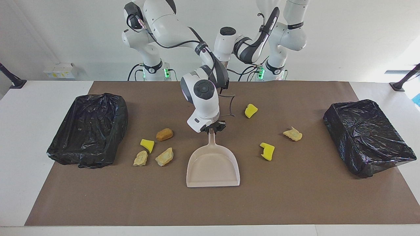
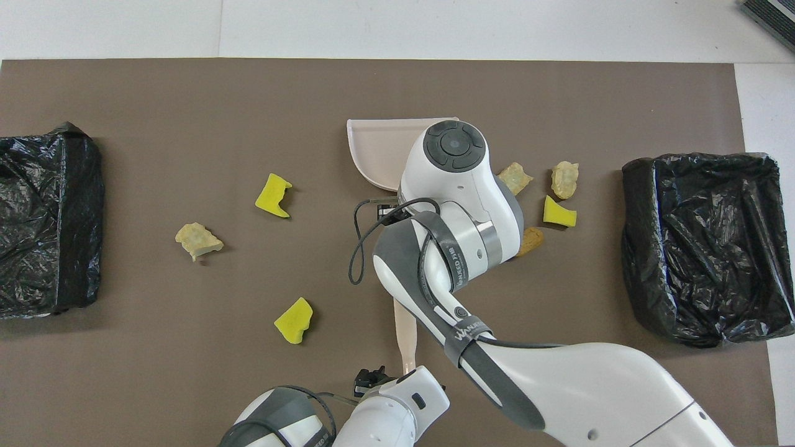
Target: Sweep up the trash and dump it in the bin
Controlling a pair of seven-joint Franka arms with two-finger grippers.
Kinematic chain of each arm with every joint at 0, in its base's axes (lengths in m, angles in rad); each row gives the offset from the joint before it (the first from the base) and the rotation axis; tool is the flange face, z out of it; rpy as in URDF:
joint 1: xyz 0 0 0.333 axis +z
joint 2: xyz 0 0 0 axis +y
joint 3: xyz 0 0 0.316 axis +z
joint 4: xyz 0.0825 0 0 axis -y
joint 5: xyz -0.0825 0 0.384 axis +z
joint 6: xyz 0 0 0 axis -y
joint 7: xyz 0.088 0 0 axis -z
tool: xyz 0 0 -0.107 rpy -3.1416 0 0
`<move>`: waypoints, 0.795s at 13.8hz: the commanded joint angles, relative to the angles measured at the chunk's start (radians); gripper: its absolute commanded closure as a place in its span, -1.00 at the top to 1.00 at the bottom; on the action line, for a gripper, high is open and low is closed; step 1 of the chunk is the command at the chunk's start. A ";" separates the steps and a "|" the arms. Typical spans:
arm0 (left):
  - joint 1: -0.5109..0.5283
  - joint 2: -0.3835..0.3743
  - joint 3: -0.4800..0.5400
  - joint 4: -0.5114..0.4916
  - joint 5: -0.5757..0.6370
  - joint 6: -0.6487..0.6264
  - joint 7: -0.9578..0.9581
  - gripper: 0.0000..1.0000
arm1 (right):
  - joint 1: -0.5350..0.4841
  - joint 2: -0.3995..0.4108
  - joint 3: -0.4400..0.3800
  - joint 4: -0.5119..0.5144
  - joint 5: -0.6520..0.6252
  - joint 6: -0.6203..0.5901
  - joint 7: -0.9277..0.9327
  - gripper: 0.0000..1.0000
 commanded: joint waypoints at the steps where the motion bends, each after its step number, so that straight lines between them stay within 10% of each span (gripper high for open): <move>1: -0.023 0.025 0.014 0.010 0.022 0.008 -0.033 0.80 | -0.042 -0.088 0.004 -0.019 0.016 -0.059 -0.113 -1.00; 4: -0.023 0.025 0.014 0.010 0.023 0.008 -0.050 0.29 | -0.100 -0.176 0.004 -0.058 0.022 -0.145 -0.328 -1.00; 6: -0.019 0.028 0.014 0.010 0.065 0.010 -0.051 -0.57 | -0.162 -0.237 0.004 -0.102 0.021 -0.199 -0.522 -1.00; 11: -0.003 0.034 0.017 0.015 0.086 -0.004 -0.051 -0.77 | -0.303 -0.283 0.001 -0.115 -0.039 -0.316 -0.999 -1.00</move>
